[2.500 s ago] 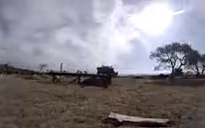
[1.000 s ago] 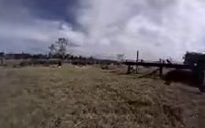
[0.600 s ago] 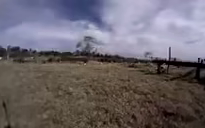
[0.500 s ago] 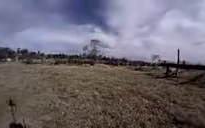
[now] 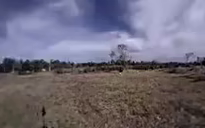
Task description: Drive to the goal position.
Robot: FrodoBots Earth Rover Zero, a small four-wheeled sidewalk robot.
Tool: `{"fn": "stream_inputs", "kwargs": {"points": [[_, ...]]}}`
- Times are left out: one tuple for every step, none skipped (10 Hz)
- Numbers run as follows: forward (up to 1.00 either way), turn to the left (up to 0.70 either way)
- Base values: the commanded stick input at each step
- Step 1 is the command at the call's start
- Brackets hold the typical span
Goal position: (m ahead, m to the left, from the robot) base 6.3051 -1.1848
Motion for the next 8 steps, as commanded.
{"fn": "stream_inputs", "kwargs": {"points": [[0.70,0.13],[0.70,0.00],[0.70,0.00],[0.70,0.00],[0.70,0.00],[0.70,0.00],[0.70,0.00],[0.70,0.00]]}}
